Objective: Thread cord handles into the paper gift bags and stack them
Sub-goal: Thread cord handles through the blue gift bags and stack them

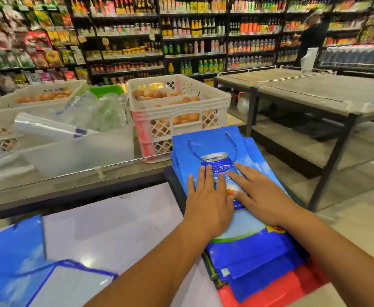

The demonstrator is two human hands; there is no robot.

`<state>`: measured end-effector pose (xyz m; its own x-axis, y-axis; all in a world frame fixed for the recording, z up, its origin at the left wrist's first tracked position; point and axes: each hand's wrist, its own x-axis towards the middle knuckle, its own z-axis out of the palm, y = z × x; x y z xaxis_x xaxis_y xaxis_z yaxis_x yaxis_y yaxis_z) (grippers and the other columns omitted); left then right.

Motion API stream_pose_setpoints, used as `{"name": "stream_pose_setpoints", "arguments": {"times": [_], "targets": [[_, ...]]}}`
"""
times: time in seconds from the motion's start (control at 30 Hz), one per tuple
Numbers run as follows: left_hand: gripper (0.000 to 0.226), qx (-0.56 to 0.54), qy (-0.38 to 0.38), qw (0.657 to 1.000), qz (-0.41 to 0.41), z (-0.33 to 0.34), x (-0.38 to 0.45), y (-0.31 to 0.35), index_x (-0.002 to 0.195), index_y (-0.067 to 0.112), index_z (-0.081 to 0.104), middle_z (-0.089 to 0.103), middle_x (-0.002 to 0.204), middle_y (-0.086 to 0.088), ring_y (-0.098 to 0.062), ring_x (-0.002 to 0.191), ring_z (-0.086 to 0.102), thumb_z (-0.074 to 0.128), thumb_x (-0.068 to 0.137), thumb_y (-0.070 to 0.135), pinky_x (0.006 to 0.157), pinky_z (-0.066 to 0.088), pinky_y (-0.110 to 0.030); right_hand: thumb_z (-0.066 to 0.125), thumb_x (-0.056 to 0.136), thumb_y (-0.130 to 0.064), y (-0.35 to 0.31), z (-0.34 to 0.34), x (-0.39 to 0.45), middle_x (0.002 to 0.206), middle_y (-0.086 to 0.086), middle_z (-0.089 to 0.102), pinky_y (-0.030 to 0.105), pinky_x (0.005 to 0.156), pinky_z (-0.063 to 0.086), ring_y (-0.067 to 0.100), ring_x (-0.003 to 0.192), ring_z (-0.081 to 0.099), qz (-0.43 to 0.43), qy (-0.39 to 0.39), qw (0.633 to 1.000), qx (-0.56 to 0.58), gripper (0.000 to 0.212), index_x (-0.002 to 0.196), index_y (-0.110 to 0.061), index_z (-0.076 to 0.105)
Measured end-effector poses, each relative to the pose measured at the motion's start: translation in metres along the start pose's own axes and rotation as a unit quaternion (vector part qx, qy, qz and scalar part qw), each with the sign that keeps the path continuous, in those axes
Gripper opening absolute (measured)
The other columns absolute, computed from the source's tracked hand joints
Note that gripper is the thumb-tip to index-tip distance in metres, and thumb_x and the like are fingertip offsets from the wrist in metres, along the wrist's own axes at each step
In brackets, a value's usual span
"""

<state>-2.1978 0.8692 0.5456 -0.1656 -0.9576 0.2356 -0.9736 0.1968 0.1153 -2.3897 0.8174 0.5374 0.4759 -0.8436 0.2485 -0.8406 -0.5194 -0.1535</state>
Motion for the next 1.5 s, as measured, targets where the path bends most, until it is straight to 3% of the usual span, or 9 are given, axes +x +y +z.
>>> {"name": "stream_pose_setpoints", "arguments": {"times": [0.4, 0.5, 0.67, 0.8, 0.93, 1.07, 1.17, 1.3, 1.5], "targets": [[0.070, -0.037, -0.030, 0.999, -0.003, -0.005, 0.001, 0.000, 0.165, 0.020, 0.012, -0.003, 0.173, -0.014, -0.030, 0.160, -0.012, 0.027, 0.107, 0.055, 0.128, -0.006, -0.055, 0.010, 0.096, -0.076, -0.002, -0.010, 0.003, 0.173, -0.011, 0.004, 0.035, 0.129, 0.018, 0.009, 0.158, 0.008, 0.005, -0.051, 0.999, -0.011, 0.076, 0.164, -0.041, 0.013], [0.069, -0.062, -0.057, 0.996, 0.035, -0.029, -0.007, -0.014, 0.166, 0.026, 0.013, -0.005, 0.174, -0.008, -0.024, 0.160, -0.015, 0.029, 0.107, 0.058, 0.129, -0.007, -0.052, 0.015, 0.098, -0.064, -0.014, -0.017, 0.003, 0.171, 0.001, 0.021, 0.042, 0.126, 0.027, 0.021, 0.155, 0.025, 0.018, -0.011, 0.997, -0.069, 0.074, 0.162, -0.031, 0.029], [0.056, -0.105, 0.051, 0.990, 0.076, -0.067, -0.069, -0.066, 0.159, 0.027, 0.035, 0.017, 0.172, -0.001, -0.018, 0.160, 0.002, 0.042, 0.107, 0.047, 0.129, 0.000, -0.048, 0.048, 0.087, -0.020, -0.083, -0.021, 0.001, 0.150, 0.013, 0.052, 0.053, 0.109, 0.047, 0.037, 0.133, 0.054, -0.032, 0.110, 0.993, 0.009, 0.052, 0.137, -0.014, 0.063], [0.048, -0.121, 0.100, 0.987, -0.027, -0.081, -0.159, -0.135, 0.151, 0.038, 0.041, 0.026, 0.166, 0.012, -0.011, 0.154, 0.019, 0.047, 0.105, 0.049, 0.127, 0.018, -0.035, 0.067, 0.089, -0.007, -0.181, -0.020, -0.013, 0.147, -0.003, 0.048, 0.037, 0.110, 0.043, 0.020, 0.134, 0.050, -0.119, 0.125, 0.975, 0.138, 0.047, 0.133, -0.021, 0.062], [0.037, -0.144, 0.169, 0.953, -0.206, -0.084, -0.266, -0.218, 0.131, 0.038, 0.057, 0.047, 0.144, 0.015, -0.012, 0.134, 0.046, 0.067, 0.096, 0.029, 0.106, 0.042, -0.030, 0.064, 0.098, -0.021, -0.270, 0.002, -0.025, 0.140, -0.024, 0.044, 0.016, 0.112, 0.033, -0.004, 0.132, 0.043, -0.205, 0.027, 0.950, 0.236, 0.041, 0.134, -0.038, 0.055], [0.023, -0.110, 0.198, 0.919, -0.322, -0.093, -0.357, -0.276, 0.112, 0.036, 0.062, 0.056, 0.123, 0.019, -0.011, 0.117, 0.056, 0.064, 0.093, 0.023, 0.092, 0.042, -0.026, 0.059, 0.103, -0.029, -0.331, 0.039, -0.015, 0.123, -0.038, 0.039, -0.005, 0.095, 0.026, -0.025, 0.116, 0.035, -0.209, -0.068, 0.943, 0.249, 0.032, 0.131, -0.044, 0.056], [0.027, -0.079, 0.168, 0.903, -0.387, -0.090, -0.399, -0.297, 0.118, 0.033, 0.063, 0.057, 0.130, 0.011, -0.020, 0.122, 0.057, 0.063, 0.091, 0.032, 0.096, 0.046, -0.034, 0.057, 0.104, -0.032, -0.362, 0.061, 0.003, 0.120, -0.030, 0.046, -0.001, 0.085, 0.036, -0.015, 0.108, 0.047, -0.180, -0.093, 0.951, 0.235, 0.027, 0.129, -0.042, 0.057], [0.062, -0.051, 0.164, 0.877, -0.449, -0.081, -0.426, -0.313, 0.134, 0.024, 0.063, 0.051, 0.146, -0.004, -0.033, 0.132, 0.052, 0.045, 0.081, 0.051, 0.108, 0.047, -0.050, 0.058, 0.103, -0.030, -0.377, 0.089, 0.032, 0.128, -0.014, 0.059, 0.017, 0.091, 0.048, 0.005, 0.108, 0.058, -0.083, -0.129, 0.965, 0.213, 0.028, 0.131, -0.034, 0.060], [0.067, -0.058, 0.156, 0.854, -0.492, -0.079, -0.430, -0.329, 0.148, 0.024, 0.051, 0.048, 0.152, -0.007, -0.032, 0.138, 0.047, 0.049, 0.087, 0.054, 0.112, 0.043, -0.049, 0.060, 0.100, -0.024, -0.387, 0.097, 0.059, 0.099, -0.008, 0.067, 0.022, 0.074, 0.055, 0.012, 0.086, 0.063, -0.035, -0.202, 0.951, 0.230, 0.010, 0.099, -0.026, 0.070]]}}
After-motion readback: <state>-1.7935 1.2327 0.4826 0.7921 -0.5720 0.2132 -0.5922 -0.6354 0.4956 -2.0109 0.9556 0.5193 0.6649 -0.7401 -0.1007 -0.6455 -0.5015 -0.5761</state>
